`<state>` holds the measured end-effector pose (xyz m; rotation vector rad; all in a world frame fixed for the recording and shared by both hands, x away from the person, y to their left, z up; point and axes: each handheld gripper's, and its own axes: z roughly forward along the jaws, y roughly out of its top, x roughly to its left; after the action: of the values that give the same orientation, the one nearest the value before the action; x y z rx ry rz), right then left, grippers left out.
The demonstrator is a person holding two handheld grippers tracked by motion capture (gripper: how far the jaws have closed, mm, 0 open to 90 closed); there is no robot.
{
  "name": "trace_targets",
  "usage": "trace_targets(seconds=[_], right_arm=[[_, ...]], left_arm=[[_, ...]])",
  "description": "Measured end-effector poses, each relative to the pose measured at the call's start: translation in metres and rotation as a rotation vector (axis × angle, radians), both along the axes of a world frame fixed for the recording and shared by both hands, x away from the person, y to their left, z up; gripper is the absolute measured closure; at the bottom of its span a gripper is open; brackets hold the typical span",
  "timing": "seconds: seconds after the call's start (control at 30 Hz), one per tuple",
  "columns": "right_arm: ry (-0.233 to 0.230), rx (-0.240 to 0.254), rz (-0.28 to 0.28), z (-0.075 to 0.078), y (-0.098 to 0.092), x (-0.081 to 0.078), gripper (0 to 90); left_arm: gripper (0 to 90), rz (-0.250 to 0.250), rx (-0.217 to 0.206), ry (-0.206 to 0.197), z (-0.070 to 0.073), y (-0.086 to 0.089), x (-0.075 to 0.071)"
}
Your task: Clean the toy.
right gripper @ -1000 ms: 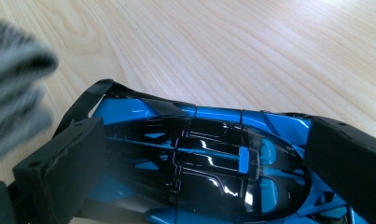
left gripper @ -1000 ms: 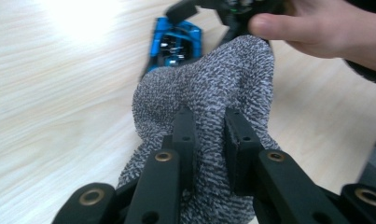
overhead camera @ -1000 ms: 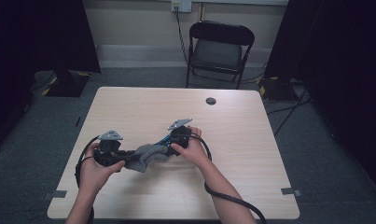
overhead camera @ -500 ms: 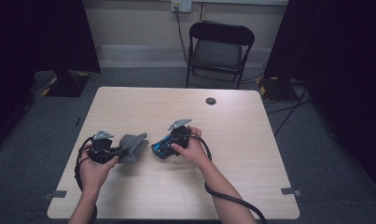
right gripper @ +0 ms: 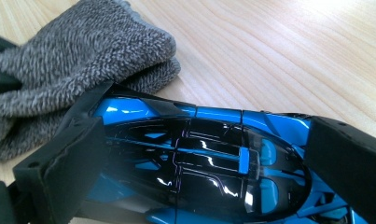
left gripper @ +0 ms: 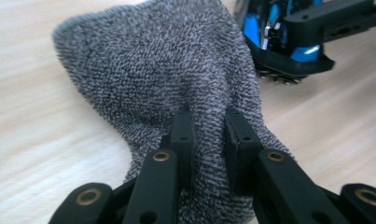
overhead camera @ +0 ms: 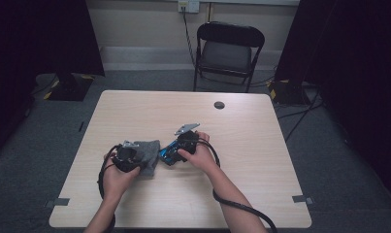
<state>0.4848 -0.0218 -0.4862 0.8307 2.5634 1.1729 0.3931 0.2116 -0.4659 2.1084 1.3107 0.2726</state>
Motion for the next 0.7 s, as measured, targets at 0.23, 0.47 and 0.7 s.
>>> trace_targets(seconds=[0.23,0.47,0.7], right_arm=[[0.001,-0.002,0.000,0.000,0.000,0.000,0.0],[0.004,-0.004,-0.001,0.001,0.001,0.000,0.0],[0.003,-0.005,0.001,0.000,0.000,0.001,0.0]], left_arm=[[76.6,-0.027,-0.026,0.030,-0.003,-0.006,-0.001],[77.2,-0.058,-0.023,0.045,-0.002,-0.016,-0.006],[78.2,-0.094,-0.009,0.059,-0.001,-0.023,-0.010]])
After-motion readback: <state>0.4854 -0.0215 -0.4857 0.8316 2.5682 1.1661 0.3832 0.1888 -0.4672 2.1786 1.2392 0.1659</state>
